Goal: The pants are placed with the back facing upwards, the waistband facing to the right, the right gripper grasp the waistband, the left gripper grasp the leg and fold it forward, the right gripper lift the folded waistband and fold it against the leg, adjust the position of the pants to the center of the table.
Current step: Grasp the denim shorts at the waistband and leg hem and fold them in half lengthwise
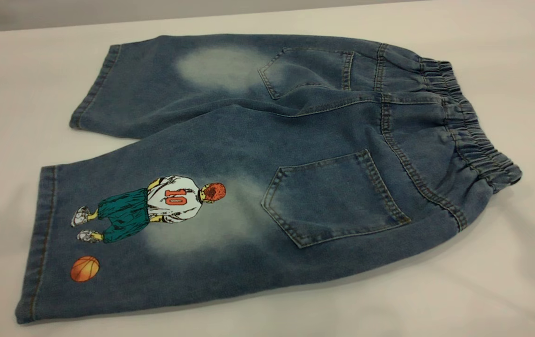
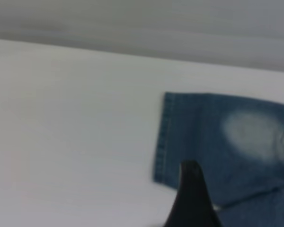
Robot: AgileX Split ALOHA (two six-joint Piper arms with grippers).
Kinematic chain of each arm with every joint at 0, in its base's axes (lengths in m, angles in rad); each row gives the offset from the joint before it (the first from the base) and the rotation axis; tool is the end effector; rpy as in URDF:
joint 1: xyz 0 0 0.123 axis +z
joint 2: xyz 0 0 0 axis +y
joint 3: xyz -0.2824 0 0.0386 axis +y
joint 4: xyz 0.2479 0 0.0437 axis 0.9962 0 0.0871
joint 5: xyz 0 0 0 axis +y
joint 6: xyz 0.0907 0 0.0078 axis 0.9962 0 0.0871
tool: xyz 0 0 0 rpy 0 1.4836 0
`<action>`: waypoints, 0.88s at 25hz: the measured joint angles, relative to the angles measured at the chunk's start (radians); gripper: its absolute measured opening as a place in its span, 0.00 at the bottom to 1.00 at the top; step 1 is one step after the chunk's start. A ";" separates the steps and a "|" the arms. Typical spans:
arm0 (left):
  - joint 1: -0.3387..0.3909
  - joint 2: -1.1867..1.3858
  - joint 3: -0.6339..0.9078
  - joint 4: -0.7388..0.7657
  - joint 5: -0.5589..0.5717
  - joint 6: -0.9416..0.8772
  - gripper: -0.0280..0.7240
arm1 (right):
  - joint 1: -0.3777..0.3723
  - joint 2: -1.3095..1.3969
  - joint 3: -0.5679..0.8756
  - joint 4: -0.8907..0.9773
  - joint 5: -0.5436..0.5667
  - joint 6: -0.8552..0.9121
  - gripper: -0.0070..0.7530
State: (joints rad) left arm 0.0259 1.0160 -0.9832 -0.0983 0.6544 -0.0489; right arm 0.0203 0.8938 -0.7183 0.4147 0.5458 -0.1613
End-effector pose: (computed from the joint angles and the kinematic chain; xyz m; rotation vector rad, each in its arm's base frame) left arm 0.2084 -0.0001 0.3677 -0.1315 2.1658 -0.1228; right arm 0.1781 0.0227 0.3170 0.0720 2.1716 0.3537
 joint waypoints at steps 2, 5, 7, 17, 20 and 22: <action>0.000 0.041 0.000 -0.031 -0.047 0.027 0.65 | 0.000 0.053 0.000 0.044 -0.015 -0.043 0.78; 0.000 0.099 0.000 -0.063 -0.097 0.071 0.65 | 0.000 0.127 0.000 0.123 -0.049 -0.110 0.78; 0.000 0.139 0.000 -0.084 -0.120 0.098 0.65 | 0.000 0.179 0.000 0.180 -0.054 -0.160 0.78; 0.000 0.295 0.001 -0.188 -0.244 0.234 0.65 | 0.000 0.461 0.000 0.580 -0.005 -0.554 0.78; 0.000 0.299 0.001 -0.195 -0.244 0.256 0.65 | -0.015 0.545 0.000 0.709 0.047 -0.672 0.78; 0.000 0.299 0.001 -0.195 -0.244 0.257 0.65 | -0.045 0.590 0.000 0.778 0.078 -0.734 0.78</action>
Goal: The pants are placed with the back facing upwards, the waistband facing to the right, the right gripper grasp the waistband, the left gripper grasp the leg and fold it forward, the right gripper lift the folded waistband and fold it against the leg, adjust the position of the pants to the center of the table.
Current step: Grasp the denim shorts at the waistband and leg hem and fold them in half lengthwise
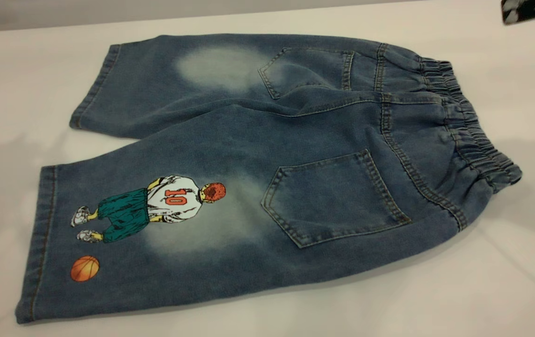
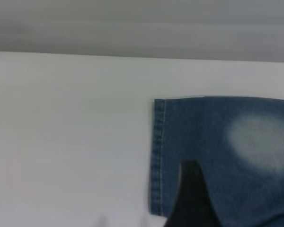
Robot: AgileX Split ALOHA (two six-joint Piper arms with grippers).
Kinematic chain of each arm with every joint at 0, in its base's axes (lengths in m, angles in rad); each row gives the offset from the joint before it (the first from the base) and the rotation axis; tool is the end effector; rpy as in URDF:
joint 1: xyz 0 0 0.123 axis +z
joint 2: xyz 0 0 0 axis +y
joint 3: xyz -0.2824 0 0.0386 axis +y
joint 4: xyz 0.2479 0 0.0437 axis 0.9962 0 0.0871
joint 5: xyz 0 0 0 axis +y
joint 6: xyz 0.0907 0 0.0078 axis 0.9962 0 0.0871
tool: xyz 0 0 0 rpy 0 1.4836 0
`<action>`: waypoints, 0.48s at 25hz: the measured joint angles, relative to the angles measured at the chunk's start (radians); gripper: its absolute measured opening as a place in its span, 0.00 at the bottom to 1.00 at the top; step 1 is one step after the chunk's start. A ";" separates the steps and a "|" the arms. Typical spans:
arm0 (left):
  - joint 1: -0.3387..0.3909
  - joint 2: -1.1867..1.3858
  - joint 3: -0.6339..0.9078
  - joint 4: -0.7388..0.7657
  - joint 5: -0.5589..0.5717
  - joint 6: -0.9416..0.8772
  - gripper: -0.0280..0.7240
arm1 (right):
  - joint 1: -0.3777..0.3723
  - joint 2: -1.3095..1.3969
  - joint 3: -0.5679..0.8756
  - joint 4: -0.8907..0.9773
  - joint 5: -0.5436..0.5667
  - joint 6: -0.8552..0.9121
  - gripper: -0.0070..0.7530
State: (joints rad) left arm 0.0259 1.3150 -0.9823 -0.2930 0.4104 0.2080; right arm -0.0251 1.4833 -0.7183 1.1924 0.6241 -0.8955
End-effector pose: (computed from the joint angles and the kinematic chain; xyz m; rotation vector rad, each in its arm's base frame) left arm 0.2871 -0.0031 0.3122 -0.0329 2.2097 -0.1476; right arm 0.2692 0.0428 0.2059 0.0643 2.4657 0.7994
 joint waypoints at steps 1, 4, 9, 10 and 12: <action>0.000 0.000 0.000 0.001 0.000 0.001 0.65 | -0.023 0.022 0.000 0.033 0.019 -0.032 0.78; 0.000 0.000 0.000 0.001 0.000 0.001 0.65 | -0.102 0.073 0.000 0.114 0.122 -0.121 0.78; 0.000 -0.001 0.000 0.002 0.001 0.001 0.65 | -0.257 0.139 0.001 0.143 0.202 -0.192 0.78; 0.000 -0.001 0.000 0.002 0.001 0.001 0.65 | -0.282 0.151 0.002 0.132 0.210 -0.191 0.78; 0.000 -0.001 0.000 0.002 0.001 0.001 0.65 | -0.334 0.182 0.002 0.123 0.220 -0.189 0.78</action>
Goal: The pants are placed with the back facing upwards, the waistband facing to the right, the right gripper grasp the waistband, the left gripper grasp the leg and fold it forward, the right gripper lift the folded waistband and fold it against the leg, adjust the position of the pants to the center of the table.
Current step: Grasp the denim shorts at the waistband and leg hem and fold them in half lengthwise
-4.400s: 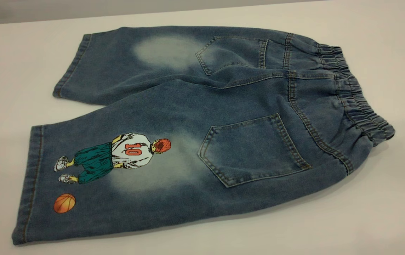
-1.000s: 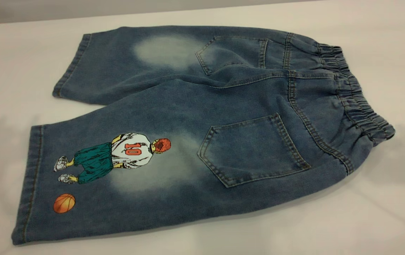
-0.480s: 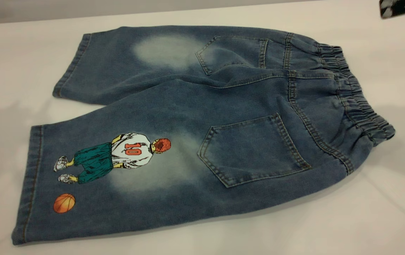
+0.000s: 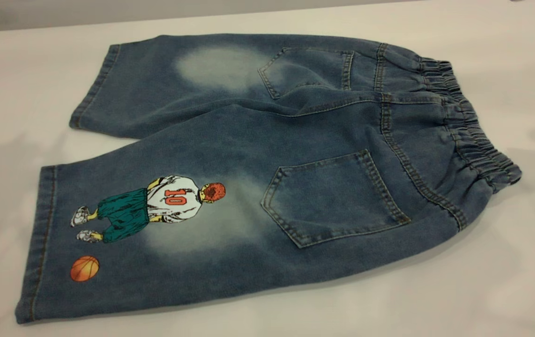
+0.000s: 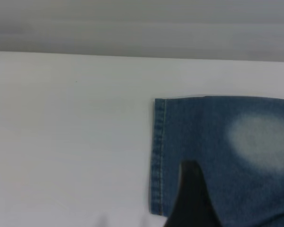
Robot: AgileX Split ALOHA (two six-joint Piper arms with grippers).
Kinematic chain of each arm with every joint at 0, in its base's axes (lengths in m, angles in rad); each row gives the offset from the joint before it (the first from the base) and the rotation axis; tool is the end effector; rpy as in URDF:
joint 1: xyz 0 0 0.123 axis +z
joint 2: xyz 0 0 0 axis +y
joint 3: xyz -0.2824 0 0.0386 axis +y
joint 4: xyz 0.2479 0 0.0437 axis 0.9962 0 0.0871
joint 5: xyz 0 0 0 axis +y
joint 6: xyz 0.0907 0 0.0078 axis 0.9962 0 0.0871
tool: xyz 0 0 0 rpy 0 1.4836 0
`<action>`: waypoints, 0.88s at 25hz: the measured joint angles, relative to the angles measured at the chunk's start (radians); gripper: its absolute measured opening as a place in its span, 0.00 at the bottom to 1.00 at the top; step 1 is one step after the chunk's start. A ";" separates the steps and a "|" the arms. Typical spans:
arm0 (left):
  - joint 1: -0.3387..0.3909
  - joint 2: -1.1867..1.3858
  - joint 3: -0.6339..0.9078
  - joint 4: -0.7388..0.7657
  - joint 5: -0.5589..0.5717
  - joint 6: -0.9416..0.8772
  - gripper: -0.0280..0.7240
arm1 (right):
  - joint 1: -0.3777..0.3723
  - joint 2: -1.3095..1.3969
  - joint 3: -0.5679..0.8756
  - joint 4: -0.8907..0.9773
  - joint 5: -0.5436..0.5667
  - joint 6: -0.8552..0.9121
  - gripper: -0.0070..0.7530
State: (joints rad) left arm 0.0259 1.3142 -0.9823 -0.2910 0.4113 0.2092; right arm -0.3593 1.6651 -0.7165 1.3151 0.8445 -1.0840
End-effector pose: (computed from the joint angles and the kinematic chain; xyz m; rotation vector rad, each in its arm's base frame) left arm 0.2869 -0.0030 0.3124 -0.0297 2.2100 -0.1453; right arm 0.2771 -0.0337 0.1675 0.3486 2.4399 0.9755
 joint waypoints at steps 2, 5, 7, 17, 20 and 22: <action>0.000 0.000 0.000 0.000 0.000 0.000 0.65 | -0.028 0.032 0.000 0.000 0.001 0.000 0.78; 0.000 0.000 0.000 0.000 0.000 0.000 0.65 | -0.031 0.088 0.000 -0.008 -0.024 -0.003 0.78; 0.000 0.000 0.000 0.000 0.001 0.000 0.65 | -0.030 0.136 0.000 -0.009 -0.029 -0.019 0.78; 0.000 0.000 0.000 0.000 0.001 0.000 0.65 | -0.030 0.338 0.007 -0.014 -0.025 -0.062 0.78; 0.000 0.000 0.000 0.000 0.001 0.000 0.65 | -0.030 0.340 0.028 -0.014 -0.050 -0.078 0.78; 0.000 0.000 0.000 0.000 0.001 0.000 0.65 | -0.030 0.340 0.045 -0.014 -0.070 -0.089 0.78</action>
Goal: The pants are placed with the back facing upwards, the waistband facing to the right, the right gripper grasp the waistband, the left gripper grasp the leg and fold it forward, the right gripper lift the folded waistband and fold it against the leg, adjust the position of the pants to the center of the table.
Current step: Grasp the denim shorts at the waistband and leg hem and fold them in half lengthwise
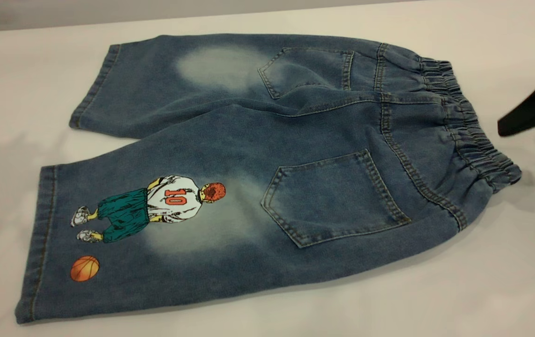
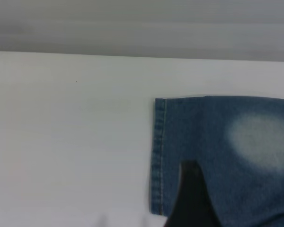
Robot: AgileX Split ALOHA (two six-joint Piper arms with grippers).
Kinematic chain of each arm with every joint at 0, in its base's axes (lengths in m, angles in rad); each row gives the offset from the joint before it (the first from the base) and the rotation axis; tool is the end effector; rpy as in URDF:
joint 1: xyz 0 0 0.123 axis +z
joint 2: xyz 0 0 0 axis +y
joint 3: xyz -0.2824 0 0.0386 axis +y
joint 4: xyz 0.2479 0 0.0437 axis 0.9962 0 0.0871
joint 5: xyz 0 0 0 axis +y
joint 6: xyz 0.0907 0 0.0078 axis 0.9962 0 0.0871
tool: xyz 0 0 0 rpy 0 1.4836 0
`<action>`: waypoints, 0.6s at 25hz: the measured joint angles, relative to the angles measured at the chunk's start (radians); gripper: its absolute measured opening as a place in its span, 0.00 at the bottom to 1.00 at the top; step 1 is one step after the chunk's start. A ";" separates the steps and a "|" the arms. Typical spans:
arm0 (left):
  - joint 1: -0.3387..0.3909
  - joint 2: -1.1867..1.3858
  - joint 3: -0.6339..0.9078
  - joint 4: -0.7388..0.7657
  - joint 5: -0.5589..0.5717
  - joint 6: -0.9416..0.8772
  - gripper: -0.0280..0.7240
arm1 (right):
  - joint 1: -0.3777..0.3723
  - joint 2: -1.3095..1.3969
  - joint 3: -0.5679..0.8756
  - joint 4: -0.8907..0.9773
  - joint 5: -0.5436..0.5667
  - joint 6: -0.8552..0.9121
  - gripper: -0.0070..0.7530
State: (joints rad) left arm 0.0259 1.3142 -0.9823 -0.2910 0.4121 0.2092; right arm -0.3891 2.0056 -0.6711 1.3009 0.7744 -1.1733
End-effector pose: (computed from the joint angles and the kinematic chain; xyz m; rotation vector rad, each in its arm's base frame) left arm 0.2868 -0.0031 0.3123 -0.0296 2.2108 -0.1455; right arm 0.2630 -0.0414 0.0651 0.5361 2.7085 1.0358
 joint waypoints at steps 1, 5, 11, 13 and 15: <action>0.000 0.000 0.000 0.000 0.000 0.000 0.65 | 0.000 0.000 0.009 0.005 -0.012 -0.010 0.78; 0.000 0.000 0.000 0.000 0.000 0.000 0.65 | 0.000 0.000 0.026 0.029 -0.025 -0.051 0.78; 0.000 0.000 0.000 0.000 0.000 0.000 0.65 | 0.000 0.000 0.026 0.072 -0.024 -0.097 0.78; 0.000 0.000 0.000 0.000 0.000 -0.001 0.65 | 0.000 0.000 0.026 0.072 -0.023 -0.097 0.78; 0.000 0.000 0.000 0.000 0.001 -0.002 0.65 | 0.001 0.001 0.026 0.071 -0.023 -0.104 0.78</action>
State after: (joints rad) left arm 0.0259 1.3142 -0.9823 -0.2910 0.4131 0.2070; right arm -0.3882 2.0068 -0.6454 1.3719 0.7513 -1.2771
